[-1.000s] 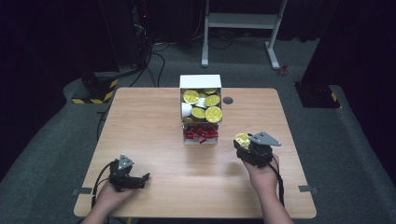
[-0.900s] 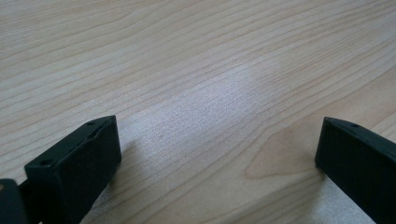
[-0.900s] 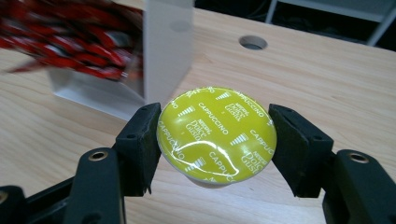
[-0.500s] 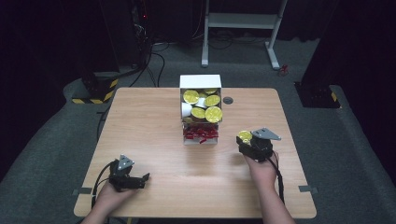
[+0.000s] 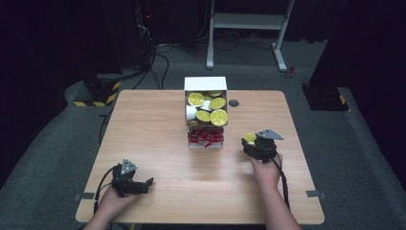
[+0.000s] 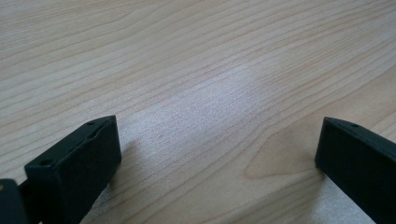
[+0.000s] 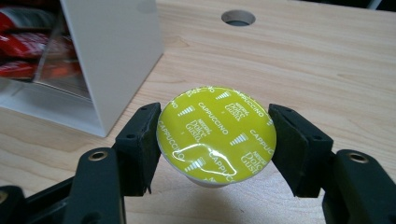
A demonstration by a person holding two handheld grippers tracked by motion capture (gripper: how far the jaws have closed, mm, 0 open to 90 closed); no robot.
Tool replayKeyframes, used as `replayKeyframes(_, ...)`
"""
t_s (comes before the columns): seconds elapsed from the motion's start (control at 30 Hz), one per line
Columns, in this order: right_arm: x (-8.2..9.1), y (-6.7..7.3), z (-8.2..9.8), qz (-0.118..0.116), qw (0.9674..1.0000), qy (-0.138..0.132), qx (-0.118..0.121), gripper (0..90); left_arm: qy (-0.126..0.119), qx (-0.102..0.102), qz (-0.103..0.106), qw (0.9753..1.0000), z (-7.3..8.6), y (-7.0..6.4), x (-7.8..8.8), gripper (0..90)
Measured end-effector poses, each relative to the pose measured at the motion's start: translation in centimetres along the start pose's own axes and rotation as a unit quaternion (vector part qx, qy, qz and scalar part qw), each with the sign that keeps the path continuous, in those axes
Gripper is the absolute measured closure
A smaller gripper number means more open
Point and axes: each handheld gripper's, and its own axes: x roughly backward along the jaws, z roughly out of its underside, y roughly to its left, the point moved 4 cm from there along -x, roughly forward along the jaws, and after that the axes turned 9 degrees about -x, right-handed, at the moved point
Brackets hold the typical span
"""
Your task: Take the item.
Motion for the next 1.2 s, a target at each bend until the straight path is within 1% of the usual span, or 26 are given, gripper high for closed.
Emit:
replayKeyframes(0.07,-0.3,-0.1,0.0,0.005,1.0000,0.001,-0.003,38.0,0.000,0.000,0.000,1.0000,0.0,0.0,0.0,0.6)
replayKeyframes(0.1,-0.3,-0.2,-0.1,0.006,1.0000,0.000,-0.006,38.0,0.001,-0.007,-0.002,1.0000,0.0,0.1,0.1,0.7)
replayKeyframes(0.17,-0.4,-0.3,-0.1,0.007,0.9999,-0.001,-0.007,38.0,0.001,-0.004,0.001,1.0000,0.0,0.0,0.1,0.7)
replayKeyframes(0.2,-0.6,-0.4,-0.1,0.010,0.9999,0.000,-0.006,38.0,0.001,-0.005,0.001,1.0000,0.0,0.1,0.0,0.7)
replayKeyframes(0.23,-0.8,-0.5,-0.1,0.018,0.9998,0.002,0.000,38.0,0.001,-0.005,0.001,1.0000,0.0,0.1,0.0,0.7)
replayKeyframes(0.33,-1.0,-0.7,-0.2,0.020,0.9998,0.005,-0.003,38.0,0.001,-0.005,0.001,1.0000,0.0,0.1,0.0,0.7)
replayKeyframes(0.4,-1.2,-0.9,-0.3,0.018,0.9998,0.006,0.003,38.0,0.001,-0.002,0.002,1.0000,0.0,0.0,0.0,0.6)
replayKeyframes(0.43,-1.2,-1.0,-0.4,0.020,0.9998,0.007,-0.004,38.0,0.000,-0.003,0.002,1.0000,-0.1,0.0,0.0,0.6)
replayKeyframes(0.5,-1.3,-1.0,-0.5,0.020,0.9997,0.006,-0.008,38.0,0.000,-0.003,0.002,1.0000,-0.1,0.0,0.0,0.6)
replayKeyframes(0.6,-1.5,-0.9,-0.6,0.021,0.9997,0.010,-0.002,38.0,-0.001,-0.004,0.002,1.0000,0.0,0.0,0.0,0.7)
replayKeyframes(0.63,-1.7,-0.8,-0.4,0.021,0.9996,0.016,-0.004,38.0,-0.001,-0.003,0.002,1.0000,0.0,0.0,0.0,0.8)
replayKeyframes(0.73,-2.0,-0.5,-0.2,0.020,0.9996,0.020,-0.004,38.0,0.000,-0.003,0.002,1.0000,0.0,0.0,0.0,0.8)
replayKeyframes(0.8,-2.4,-0.3,0.0,0.023,0.9994,0.026,0.002,38.0,-0.001,-0.004,0.003,1.0000,0.0,0.0,0.0,0.8)
replayKeyframes(0.83,-2.4,-0.3,0.0,0.023,0.9994,0.026,0.002,38.0,-0.001,-0.004,0.003,1.0000,0.0,0.0,0.0,0.8)
replayKeyframes(0.9,-2.8,-0.6,0.3,0.027,0.9991,0.033,-0.009,37.9,-0.001,-0.004,0.003,1.0000,0.0,0.0,0.0,0.8)
replayKeyframes(0.93,-2.8,-0.6,0.3,0.027,0.9991,0.033,-0.009,37.9,-0.001,-0.004,0.003,1.0000,0.0,0.0,0.0,0.8)
replayKeyframes(0.97,-3.1,-0.8,0.5,0.033,0.9987,0.038,-0.009,37.9,-0.001,-0.004,0.003,1.0000,0.0,0.0,0.0,0.8)
replayKeyframes(1.2,-3.5,-0.9,0.9,0.036,0.9983,0.044,-0.015,37.8,0.000,-0.004,0.004,1.0000,0.0,0.0,0.0,0.8)
